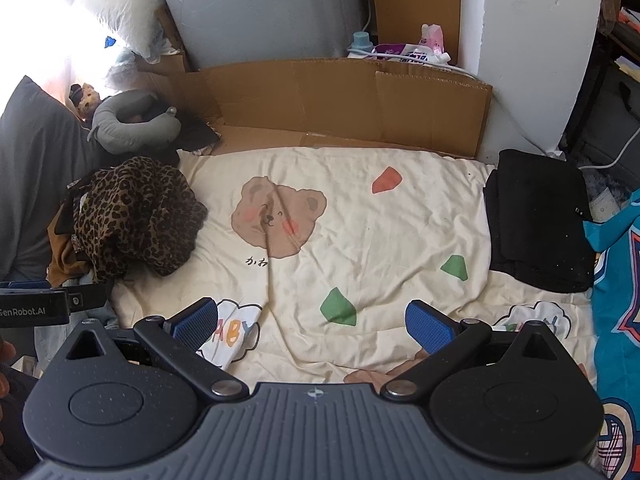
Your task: Fold clothes
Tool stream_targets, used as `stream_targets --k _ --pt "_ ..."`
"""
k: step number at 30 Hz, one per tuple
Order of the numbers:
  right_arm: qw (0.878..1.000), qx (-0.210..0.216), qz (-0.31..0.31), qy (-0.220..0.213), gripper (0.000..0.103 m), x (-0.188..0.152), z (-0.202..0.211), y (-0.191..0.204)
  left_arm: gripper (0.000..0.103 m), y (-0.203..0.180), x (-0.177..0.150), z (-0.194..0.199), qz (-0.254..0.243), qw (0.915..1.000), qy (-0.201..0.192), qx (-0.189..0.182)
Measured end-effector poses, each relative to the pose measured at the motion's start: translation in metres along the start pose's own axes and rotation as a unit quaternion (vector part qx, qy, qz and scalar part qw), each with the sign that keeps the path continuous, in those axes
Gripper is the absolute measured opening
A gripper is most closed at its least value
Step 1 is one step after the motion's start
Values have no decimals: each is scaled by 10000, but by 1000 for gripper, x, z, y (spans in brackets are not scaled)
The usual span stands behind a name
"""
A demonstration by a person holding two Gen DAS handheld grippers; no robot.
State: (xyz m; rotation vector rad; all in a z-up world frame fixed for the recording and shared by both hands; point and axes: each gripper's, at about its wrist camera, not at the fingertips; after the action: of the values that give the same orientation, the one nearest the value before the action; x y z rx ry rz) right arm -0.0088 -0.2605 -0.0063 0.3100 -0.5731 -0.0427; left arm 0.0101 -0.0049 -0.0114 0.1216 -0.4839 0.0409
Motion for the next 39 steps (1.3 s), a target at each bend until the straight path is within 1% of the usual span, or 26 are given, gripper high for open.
stream_targets --k 3,8,14,20,23,25,26,28,30,35,39 --pt "10000 -6 11 -22 103 1 0 -2 100 -1 1 -3 60 9999 85 -37" --pt "10000 0 -40 -37 103 3 0 -8 100 -4 0 0 25 10000 22 -57" --pt "9999 29 -120 -89 103 5 -2 -15 100 -3 0 -7 120 9999 107 -63" --pt "9997 18 -184 -141 103 9 -7 -24 100 -1 0 -16 131 9998 147 44" --pt "9997 -7 -235 -106 103 10 -11 -28 100 1 2 -19 162 9997 169 11" --pt "9997 -2 -239 -83 103 11 -15 -29 100 1 3 -21 127 9998 124 69" --pt "9997 0 -233 -72 103 12 -16 -29 100 0 3 -22 139 9997 164 76" --pt "9997 37 -208 -79 103 13 -18 -28 100 1 6 -26 220 9994 280 16" --pt "9997 83 -224 -82 103 14 -19 -27 100 1 8 -27 252 9993 269 20" --pt "9984 348 -437 -22 103 18 -21 -28 100 -1 16 -24 282 9994 222 9" --pt "9981 318 -533 14 103 21 -25 -28 100 -1 20 -21 322 9992 217 -56"
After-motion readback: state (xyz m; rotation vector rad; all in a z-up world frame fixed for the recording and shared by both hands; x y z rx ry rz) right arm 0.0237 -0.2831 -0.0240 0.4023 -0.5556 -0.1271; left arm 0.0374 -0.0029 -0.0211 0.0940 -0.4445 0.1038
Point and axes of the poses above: each gripper's, at about its wrist camera, not at the fingertips, and z roughly against the way its jaws point, y to its left, x to its top, and after that the axes turned 8 degrees about x, right-handed
